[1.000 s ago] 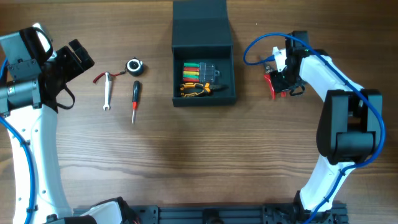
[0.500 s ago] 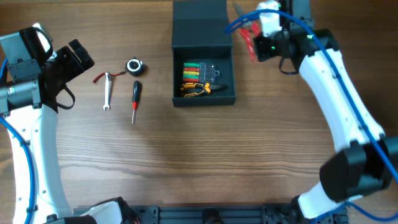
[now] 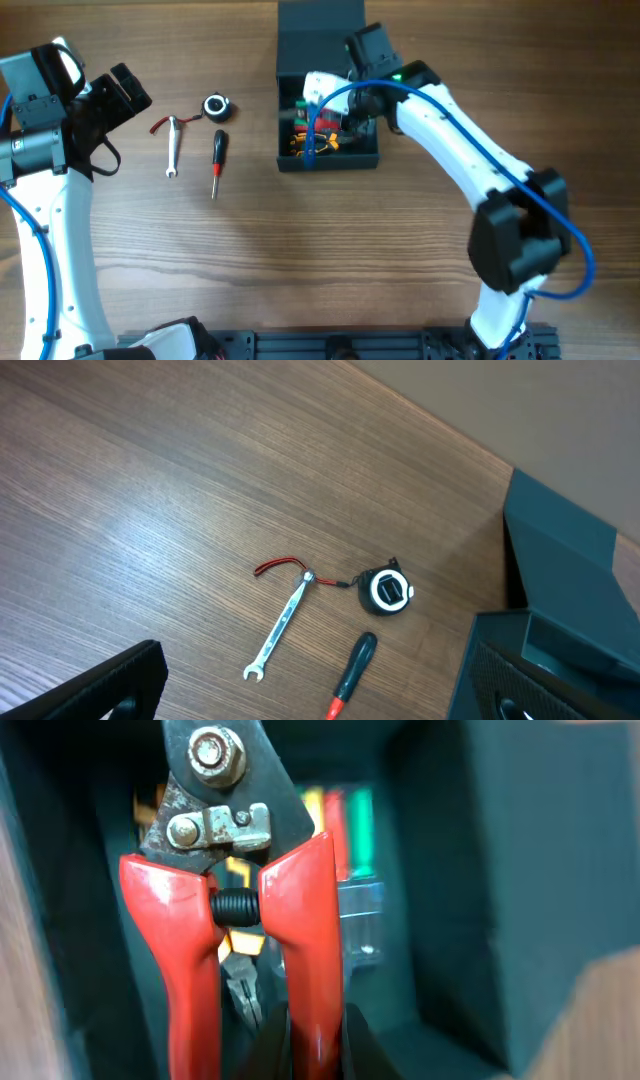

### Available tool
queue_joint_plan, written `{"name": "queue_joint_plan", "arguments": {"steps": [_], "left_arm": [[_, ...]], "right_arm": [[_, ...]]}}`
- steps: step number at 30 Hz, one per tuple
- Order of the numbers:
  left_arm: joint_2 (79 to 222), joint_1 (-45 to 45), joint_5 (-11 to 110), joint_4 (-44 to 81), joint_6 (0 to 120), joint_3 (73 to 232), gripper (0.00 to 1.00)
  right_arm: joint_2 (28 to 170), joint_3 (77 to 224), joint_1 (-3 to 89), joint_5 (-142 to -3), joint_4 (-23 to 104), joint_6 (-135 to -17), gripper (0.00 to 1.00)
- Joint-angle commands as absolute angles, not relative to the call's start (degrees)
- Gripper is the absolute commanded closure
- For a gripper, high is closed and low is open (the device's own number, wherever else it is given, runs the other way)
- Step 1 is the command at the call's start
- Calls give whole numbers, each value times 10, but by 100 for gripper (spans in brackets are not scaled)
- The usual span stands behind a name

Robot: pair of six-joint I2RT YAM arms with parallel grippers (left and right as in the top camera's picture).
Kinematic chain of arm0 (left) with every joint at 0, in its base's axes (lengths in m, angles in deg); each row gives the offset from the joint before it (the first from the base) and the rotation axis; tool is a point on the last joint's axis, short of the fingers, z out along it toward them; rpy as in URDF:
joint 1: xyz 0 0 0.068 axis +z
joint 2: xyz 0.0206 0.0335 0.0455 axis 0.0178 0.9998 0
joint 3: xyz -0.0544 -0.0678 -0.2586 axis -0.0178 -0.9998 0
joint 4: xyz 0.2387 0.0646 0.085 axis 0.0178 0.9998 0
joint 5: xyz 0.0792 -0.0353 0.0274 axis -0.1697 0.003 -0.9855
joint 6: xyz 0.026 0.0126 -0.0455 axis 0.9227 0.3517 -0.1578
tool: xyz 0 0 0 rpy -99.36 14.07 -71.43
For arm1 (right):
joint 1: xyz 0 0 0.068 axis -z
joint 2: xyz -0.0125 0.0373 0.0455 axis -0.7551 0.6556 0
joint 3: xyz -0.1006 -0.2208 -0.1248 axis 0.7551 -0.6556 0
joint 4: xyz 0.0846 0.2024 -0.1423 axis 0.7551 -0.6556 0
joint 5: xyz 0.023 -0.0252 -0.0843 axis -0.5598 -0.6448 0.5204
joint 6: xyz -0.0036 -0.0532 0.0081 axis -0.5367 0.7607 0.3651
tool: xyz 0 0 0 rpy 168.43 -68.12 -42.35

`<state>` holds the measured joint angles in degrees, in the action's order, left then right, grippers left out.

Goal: Pack container

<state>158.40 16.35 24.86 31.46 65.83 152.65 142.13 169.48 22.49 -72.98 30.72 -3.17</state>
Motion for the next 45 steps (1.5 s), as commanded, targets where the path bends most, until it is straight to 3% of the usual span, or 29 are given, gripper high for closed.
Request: {"name": "queue_joint_plan", "arguments": {"steps": [1, 21, 24, 26, 33, 39, 40, 43, 45], "left_arm": [[1586, 167, 245, 314, 672, 1539, 0], [1586, 167, 245, 314, 672, 1539, 0], [1586, 167, 245, 314, 672, 1539, 0], [1586, 167, 245, 314, 672, 1539, 0], [1586, 167, 245, 314, 672, 1539, 0], [1586, 167, 245, 314, 672, 1539, 0], [1586, 167, 245, 314, 672, 1539, 0], [1586, 167, 245, 314, 672, 1539, 0], [1586, 167, 253, 313, 668, 1539, 0]], "right_arm": [[1462, 1697, 228, -696, 309, 69, 96], [1485, 1697, 255, -771, 321, 69, 95], [1485, 1697, 255, -771, 323, 54, 73], [1485, 1697, 255, -770, 330, 32, 63], [1463, 1722, 254, -688, 348, -146, 63], [1368, 1733, 288, -595, 356, -335, 41], [1340, 1733, 314, -596, 360, -407, 32], [1301, 1733, 383, -636, 360, -538, 27], [1289, 1733, 468, -725, 357, -629, 19]]}}
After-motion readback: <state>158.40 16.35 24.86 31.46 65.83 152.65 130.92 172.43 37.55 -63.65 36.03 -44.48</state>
